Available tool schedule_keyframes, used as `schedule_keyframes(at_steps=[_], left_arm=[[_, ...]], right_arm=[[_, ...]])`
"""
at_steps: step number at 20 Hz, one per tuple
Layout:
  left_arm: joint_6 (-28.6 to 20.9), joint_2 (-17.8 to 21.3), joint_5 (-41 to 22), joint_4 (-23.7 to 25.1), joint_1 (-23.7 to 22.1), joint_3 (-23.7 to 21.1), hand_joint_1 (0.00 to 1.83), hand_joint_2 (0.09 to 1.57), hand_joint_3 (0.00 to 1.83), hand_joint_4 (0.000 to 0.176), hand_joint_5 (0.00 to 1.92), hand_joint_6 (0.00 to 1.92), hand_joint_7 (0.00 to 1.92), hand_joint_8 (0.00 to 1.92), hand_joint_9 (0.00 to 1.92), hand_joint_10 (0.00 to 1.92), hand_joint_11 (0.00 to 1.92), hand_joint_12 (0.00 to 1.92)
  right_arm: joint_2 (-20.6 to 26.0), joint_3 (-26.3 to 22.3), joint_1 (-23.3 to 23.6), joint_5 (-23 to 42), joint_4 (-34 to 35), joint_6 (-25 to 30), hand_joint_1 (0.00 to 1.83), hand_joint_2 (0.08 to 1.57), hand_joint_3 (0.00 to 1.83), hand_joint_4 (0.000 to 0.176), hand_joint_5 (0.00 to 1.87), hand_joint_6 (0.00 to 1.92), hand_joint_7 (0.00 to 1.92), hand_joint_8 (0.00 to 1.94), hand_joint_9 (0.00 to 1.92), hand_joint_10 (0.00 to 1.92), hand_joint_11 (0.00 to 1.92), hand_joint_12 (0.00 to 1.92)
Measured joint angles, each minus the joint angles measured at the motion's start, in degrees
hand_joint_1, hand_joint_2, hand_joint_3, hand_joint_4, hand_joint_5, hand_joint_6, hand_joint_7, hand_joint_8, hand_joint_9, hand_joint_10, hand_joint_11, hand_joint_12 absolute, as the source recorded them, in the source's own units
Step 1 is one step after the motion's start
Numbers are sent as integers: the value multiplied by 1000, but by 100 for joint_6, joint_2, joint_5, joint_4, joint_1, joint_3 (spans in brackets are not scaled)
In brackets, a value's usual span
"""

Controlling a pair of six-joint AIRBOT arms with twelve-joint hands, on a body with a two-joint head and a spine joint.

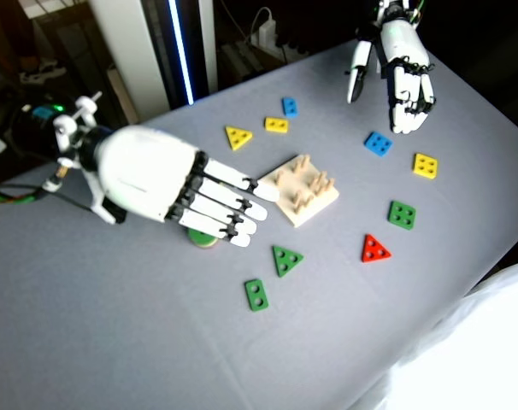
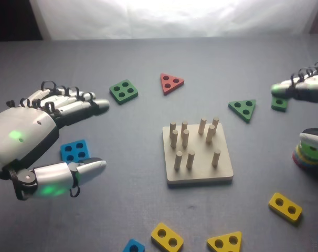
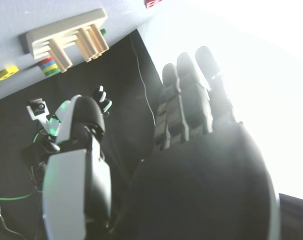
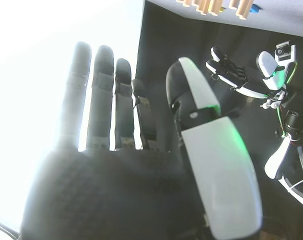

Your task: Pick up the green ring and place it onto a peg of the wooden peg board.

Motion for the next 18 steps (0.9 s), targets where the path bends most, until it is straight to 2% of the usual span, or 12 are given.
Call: schedule_keyframes(at_steps=[2, 3, 5, 6, 8, 10, 11, 12, 13, 15, 17, 18], left_arm=[[0, 0, 0, 13, 0, -2, 536, 1115, 0, 48, 462, 3, 266, 1, 220, 6, 0, 587], [0, -4, 0, 2, 0, 0, 567, 1113, 0, 40, 469, 4, 265, 0, 217, 3, 0, 592], [0, -4, 0, 0, 0, 0, 579, 1113, 0, 46, 465, 1, 247, 1, 202, 1, 0, 558], [0, -7, 2, 2, 2, 7, 578, 1113, 0, 47, 470, 3, 245, 1, 201, 1, 0, 550], [-2, -17, 0, 15, 2, 22, 579, 1115, 0, 52, 483, 4, 247, 1, 198, 0, 0, 521], [-17, -42, 15, -15, 2, 22, 606, 1111, 0, 37, 501, 2, 267, 2, 233, 6, 0, 599], [-46, -66, 17, 9, 4, 35, 631, 1104, 0, 39, 495, 1, 263, 0, 232, 4, 0, 604], [-81, -72, 28, 11, 4, 59, 654, 1097, 0, 39, 496, 1, 259, 0, 227, 1, 0, 602], [-116, -72, 31, 20, 4, 66, 660, 1094, 0, 41, 494, 0, 257, 0, 226, 0, 0, 600], [-129, -72, 28, 2, 4, 70, 651, 1087, 0, 44, 501, 1, 263, 0, 236, 2, 0, 640], [-212, -72, 24, 33, 4, 76, 637, 1088, 0, 43, 503, 1, 258, 0, 228, 0, 0, 648], [-273, -76, 24, 72, 4, 94, 625, 1089, 0, 41, 507, 2, 261, 2, 230, 1, 0, 649]], right_arm=[[0, 0, -2, -52, -48, -2, 781, 1265, 0, 6, 536, 7, 471, 1, 464, 6, 293, 429], [-7, 20, 0, -87, -55, 0, 771, 1264, 0, 21, 537, 2, 470, 1, 484, 2, 290, 524], [-11, 61, 0, -192, -70, 0, 860, 1233, 2, 57, 519, 1, 471, 0, 515, 0, 240, 778], [-26, 94, 0, -326, -72, -2, 894, 1198, 0, 34, 505, 0, 454, 0, 508, 0, 230, 812], [-48, 136, 0, -612, -181, -2, 883, 1152, 0, 32, 474, 0, 428, 0, 493, 0, 230, 814], [-52, 177, 0, -898, -297, 0, 945, 1081, 0, 43, 473, 0, 448, 3, 508, 3, 250, 796], [-68, 236, 0, -1043, -323, 0, 961, 1057, 0, 49, 469, 0, 453, 1, 507, 1, 261, 754], [-90, 282, 0, -1167, -306, -2, 982, 1040, 0, 60, 456, 0, 447, 0, 486, 0, 243, 736], [-92, 308, 0, -1316, -308, 0, 998, 1023, 0, 82, 442, 0, 427, 0, 482, 0, 244, 733], [-173, 420, 0, -1510, -330, 0, 1091, 988, 0, 60, 471, 10, 444, 7, 506, 8, 267, 742], [-273, 540, 0, -1685, -343, -2, 1156, 978, 0, 58, 475, 3, 453, 2, 550, 9, 312, 783], [-319, 595, 13, -1812, -343, -2, 1169, 979, 0, 68, 468, 0, 459, 0, 572, 4, 313, 841]])
